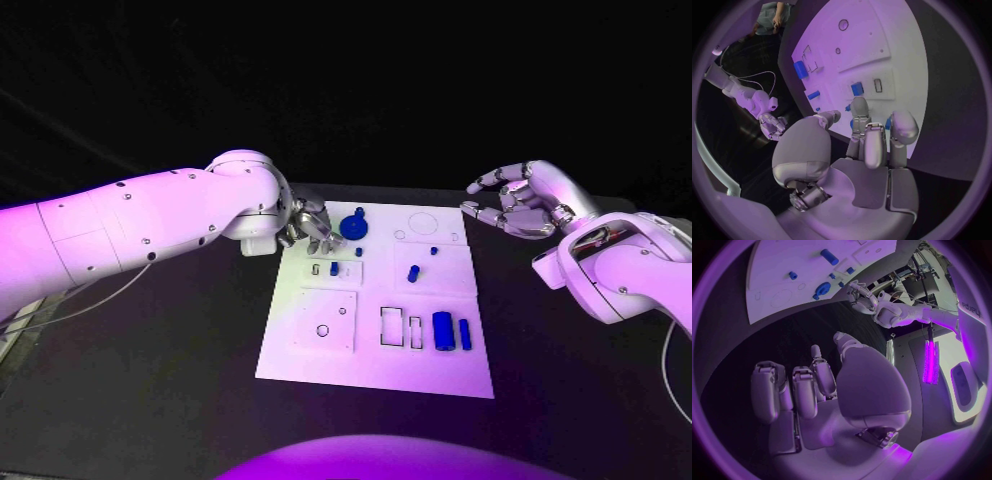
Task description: Assemble the parts on the task board
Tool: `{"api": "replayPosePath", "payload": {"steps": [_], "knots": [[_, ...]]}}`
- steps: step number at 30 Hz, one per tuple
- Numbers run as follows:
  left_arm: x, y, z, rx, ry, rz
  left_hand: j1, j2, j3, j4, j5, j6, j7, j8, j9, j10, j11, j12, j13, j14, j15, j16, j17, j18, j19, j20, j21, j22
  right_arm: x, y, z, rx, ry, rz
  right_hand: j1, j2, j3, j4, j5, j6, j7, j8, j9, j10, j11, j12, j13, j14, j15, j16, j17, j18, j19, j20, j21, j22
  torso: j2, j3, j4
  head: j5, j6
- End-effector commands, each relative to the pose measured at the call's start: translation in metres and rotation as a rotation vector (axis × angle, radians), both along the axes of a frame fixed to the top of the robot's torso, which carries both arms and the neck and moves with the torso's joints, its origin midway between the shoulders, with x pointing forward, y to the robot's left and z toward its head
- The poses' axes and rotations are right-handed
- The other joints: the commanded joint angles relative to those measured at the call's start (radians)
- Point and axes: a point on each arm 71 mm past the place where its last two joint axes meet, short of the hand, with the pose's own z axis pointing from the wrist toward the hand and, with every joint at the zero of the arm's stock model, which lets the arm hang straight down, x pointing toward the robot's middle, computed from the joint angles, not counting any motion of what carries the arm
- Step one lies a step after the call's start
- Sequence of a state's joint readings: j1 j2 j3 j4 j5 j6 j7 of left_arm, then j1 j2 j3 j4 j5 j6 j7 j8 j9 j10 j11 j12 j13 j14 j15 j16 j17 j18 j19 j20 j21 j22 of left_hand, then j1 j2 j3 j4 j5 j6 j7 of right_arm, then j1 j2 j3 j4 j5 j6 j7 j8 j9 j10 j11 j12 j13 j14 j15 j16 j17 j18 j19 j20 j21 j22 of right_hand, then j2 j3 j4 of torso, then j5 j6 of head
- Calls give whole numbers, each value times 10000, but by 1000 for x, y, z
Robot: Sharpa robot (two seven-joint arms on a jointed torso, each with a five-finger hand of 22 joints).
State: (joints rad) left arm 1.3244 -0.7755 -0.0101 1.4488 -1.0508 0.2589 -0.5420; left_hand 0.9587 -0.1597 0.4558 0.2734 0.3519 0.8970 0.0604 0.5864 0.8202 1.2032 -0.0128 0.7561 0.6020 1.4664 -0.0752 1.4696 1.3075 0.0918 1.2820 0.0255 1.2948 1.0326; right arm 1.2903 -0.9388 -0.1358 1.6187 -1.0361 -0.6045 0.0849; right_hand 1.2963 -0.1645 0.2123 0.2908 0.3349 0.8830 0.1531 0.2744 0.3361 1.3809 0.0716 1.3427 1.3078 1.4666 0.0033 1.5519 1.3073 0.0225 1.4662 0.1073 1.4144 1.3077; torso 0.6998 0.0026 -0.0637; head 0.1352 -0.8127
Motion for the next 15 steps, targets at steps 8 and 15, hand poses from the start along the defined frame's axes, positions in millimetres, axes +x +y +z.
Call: {"api": "replayPosePath", "payload": {"steps": [8,15], "knots": [[27,21,26,-488,-847,911,817,-216,-408,150,-84,-688,445,-1062,-935,-54,384,-488,-517,508,343,-55,512,221,-10,329,-186,-192,0,0,0,-15,-43,62,-131,6,-68,2,-73,-69,18,69,10,-50,5,-33,546,914,-40,-38,2160,155,296,-44,-50,1698,29,-9,0,52,172],[41,23,24,127,-1077,943,945,-369,-600,167,-237,-616,451,-1144,-1100,-37,392,-502,-572,517,355,-36,542,207,44,349,-155,-116,0,1,-1,-22,-20,79,-131,6,-68,2,-73,-69,18,69,10,-50,5,-33,546,914,-40,-38,2160,155,296,-44,-50,1698,27,-6,2,63,173]]}}
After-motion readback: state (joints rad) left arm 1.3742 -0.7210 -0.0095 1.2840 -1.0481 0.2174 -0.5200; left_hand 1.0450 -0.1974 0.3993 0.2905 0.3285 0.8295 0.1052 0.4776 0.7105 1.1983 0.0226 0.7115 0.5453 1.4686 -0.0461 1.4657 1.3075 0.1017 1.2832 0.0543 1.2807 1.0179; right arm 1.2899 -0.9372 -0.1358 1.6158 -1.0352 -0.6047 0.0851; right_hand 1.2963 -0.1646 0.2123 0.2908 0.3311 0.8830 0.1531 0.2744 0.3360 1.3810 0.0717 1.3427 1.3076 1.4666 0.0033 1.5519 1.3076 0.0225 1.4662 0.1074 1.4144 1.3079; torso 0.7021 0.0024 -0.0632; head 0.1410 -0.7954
